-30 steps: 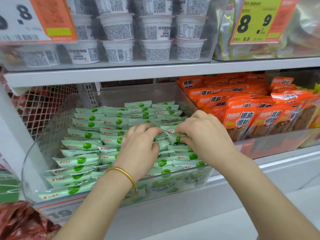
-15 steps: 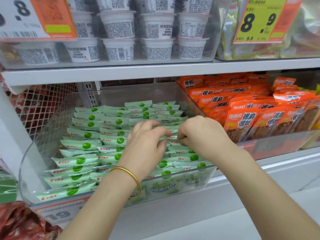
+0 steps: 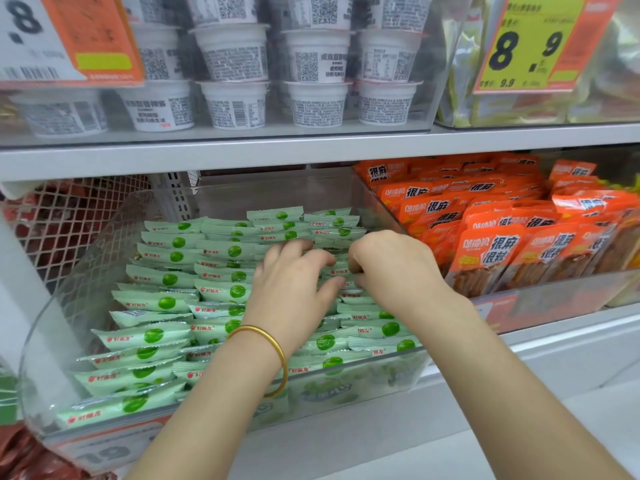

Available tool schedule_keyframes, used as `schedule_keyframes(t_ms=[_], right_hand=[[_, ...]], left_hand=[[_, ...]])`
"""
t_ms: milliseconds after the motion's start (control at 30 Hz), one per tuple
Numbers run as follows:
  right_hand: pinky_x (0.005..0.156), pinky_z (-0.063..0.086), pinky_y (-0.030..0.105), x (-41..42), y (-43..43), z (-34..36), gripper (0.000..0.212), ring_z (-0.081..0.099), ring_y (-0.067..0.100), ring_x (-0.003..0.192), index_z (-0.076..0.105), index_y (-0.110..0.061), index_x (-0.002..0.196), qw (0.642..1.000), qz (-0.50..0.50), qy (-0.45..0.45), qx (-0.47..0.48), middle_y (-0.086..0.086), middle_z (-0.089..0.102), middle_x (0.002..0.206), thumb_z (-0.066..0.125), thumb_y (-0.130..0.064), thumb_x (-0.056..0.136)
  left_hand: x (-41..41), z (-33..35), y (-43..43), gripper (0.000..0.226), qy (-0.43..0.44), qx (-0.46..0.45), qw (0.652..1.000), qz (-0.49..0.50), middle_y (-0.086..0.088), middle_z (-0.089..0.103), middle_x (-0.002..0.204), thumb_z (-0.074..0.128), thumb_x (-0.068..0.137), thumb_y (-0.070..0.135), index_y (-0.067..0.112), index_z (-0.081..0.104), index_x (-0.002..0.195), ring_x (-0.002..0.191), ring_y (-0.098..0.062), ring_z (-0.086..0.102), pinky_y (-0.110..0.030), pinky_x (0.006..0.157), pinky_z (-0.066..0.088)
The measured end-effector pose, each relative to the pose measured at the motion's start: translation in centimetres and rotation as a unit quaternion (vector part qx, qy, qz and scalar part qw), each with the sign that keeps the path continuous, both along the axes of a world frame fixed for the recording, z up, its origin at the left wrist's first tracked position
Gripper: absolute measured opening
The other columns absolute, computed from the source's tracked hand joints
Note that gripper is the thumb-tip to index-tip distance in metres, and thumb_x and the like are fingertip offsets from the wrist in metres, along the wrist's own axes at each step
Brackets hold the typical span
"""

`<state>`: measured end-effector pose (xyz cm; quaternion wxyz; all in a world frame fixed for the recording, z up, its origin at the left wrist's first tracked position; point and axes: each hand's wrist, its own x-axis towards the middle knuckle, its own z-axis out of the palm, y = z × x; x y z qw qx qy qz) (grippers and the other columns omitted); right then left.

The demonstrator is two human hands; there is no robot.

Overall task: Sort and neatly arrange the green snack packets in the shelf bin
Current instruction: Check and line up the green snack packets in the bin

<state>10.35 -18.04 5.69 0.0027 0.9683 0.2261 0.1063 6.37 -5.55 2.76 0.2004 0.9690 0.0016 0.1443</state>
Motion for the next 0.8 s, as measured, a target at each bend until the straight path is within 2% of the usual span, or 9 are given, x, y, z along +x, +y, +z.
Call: schedule_keyframes(t_ms=[133, 367, 467, 533, 600, 633, 667, 733, 800], right_hand=[[0.063, 0.037, 0.028, 0.1, 0.2, -0.3, 0.015, 0.061, 0.026, 0.094, 0.059, -0.020, 0.093, 1.000, -0.002, 0.004, 0.005, 0.002, 0.062, 0.103, 0.061, -0.007, 0.085], [0.066, 0.027, 0.029, -0.7, -0.4, -0.2, 0.022, 0.060, 0.024, 0.096, 0.048, -0.017, 0.109, 0.997, 0.026, -0.028, 0.064, 0.001, 0.056, 0.110, 0.056, -0.009, 0.090], [0.065, 0.024, 0.028, -1.1, -0.8, -0.1, 0.017, 0.057, 0.024, 0.088, 0.050, -0.018, 0.100, 0.989, 0.034, -0.092, 0.112, -0.001, 0.055, 0.100, 0.056, -0.006, 0.088], [0.060, 0.029, 0.030, -1.3, -1.1, 0.0, 0.011, 0.057, 0.027, 0.075, 0.055, -0.014, 0.089, 0.975, 0.047, -0.140, 0.168, 0.002, 0.058, 0.086, 0.059, -0.005, 0.084], [0.058, 0.040, 0.032, -1.4, -1.4, 0.2, 0.004, 0.058, 0.026, 0.071, 0.058, -0.011, 0.084, 0.944, 0.073, -0.205, 0.248, 0.002, 0.059, 0.080, 0.054, -0.010, 0.084], [0.061, 0.044, 0.034, -1.4, -1.5, 0.2, 0.008, 0.057, 0.024, 0.073, 0.059, -0.011, 0.085, 0.931, 0.090, -0.221, 0.277, 0.001, 0.060, 0.081, 0.051, -0.014, 0.085], [0.064, 0.045, 0.034, -1.6, -1.6, 0.3, 0.011, 0.057, 0.021, 0.076, 0.060, -0.011, 0.087, 0.919, 0.110, -0.223, 0.306, 0.000, 0.061, 0.083, 0.050, -0.015, 0.087], [0.069, 0.043, 0.027, -2.0, -1.4, 0.6, 0.007, 0.054, 0.012, 0.079, 0.062, -0.012, 0.088, 0.893, 0.148, -0.198, 0.377, -0.003, 0.060, 0.084, 0.055, -0.014, 0.087], [0.073, 0.042, 0.018, -2.3, -1.3, 0.7, 0.006, 0.052, 0.005, 0.083, 0.065, -0.012, 0.089, 0.866, 0.176, -0.157, 0.442, -0.005, 0.060, 0.085, 0.060, -0.011, 0.086]], left_hand=[[0.3, -0.1, -0.2, 0.045, 0.032, 0.016, 0.999, 0.007, 0.003, 0.034, 0.146, 0.052, 0.089, 0.048, 0.034, 0.048, 0.131, 0.136, -0.020, 0.020, -0.035, 0.109, 0.022], [0.3, -0.3, 0.0, 0.056, 0.030, 0.021, 0.999, 0.011, 0.004, 0.036, 0.143, 0.054, 0.086, 0.051, 0.033, 0.039, 0.137, 0.135, -0.019, 0.020, -0.034, 0.109, 0.022], [0.2, -0.3, 0.0, 0.067, 0.012, -0.007, 1.000, 0.012, 0.003, 0.039, 0.141, 0.059, 0.084, 0.048, 0.028, 0.031, 0.141, 0.133, -0.020, 0.024, -0.033, 0.107, 0.024], [-0.1, -0.1, 0.1, 0.071, -0.014, -0.053, 0.998, 0.006, 0.002, 0.041, 0.138, 0.063, 0.082, 0.045, 0.024, 0.030, 0.142, 0.131, -0.019, 0.027, -0.030, 0.106, 0.025], [-0.4, 0.4, 0.3, 0.065, -0.049, -0.117, 0.992, -0.004, 0.005, 0.044, 0.133, 0.064, 0.083, 0.040, 0.021, 0.037, 0.138, 0.129, -0.015, 0.029, -0.021, 0.101, 0.023], [-0.6, 0.6, 0.4, 0.057, -0.067, -0.142, 0.987, -0.017, 0.009, 0.046, 0.128, 0.064, 0.084, 0.037, 0.021, 0.043, 0.134, 0.127, -0.013, 0.033, -0.017, 0.097, 0.023], [-0.9, 0.9, 0.5, 0.048, -0.082, -0.164, 0.983, -0.034, 0.013, 0.048, 0.122, 0.063, 0.084, 0.034, 0.023, 0.049, 0.128, 0.124, -0.011, 0.038, -0.015, 0.095, 0.026], [-1.6, 1.5, 0.6, 0.029, -0.099, -0.221, 0.968, -0.068, 0.014, 0.060, 0.113, 0.062, 0.086, 0.026, 0.029, 0.057, 0.114, 0.109, -0.006, 0.051, -0.018, 0.091, 0.037], [-2.4, 1.9, 0.8, 0.023, -0.099, -0.290, 0.948, -0.085, 0.012, 0.066, 0.102, 0.062, 0.087, 0.018, 0.032, 0.059, 0.105, 0.095, -0.003, 0.059, -0.021, 0.086, 0.046]])
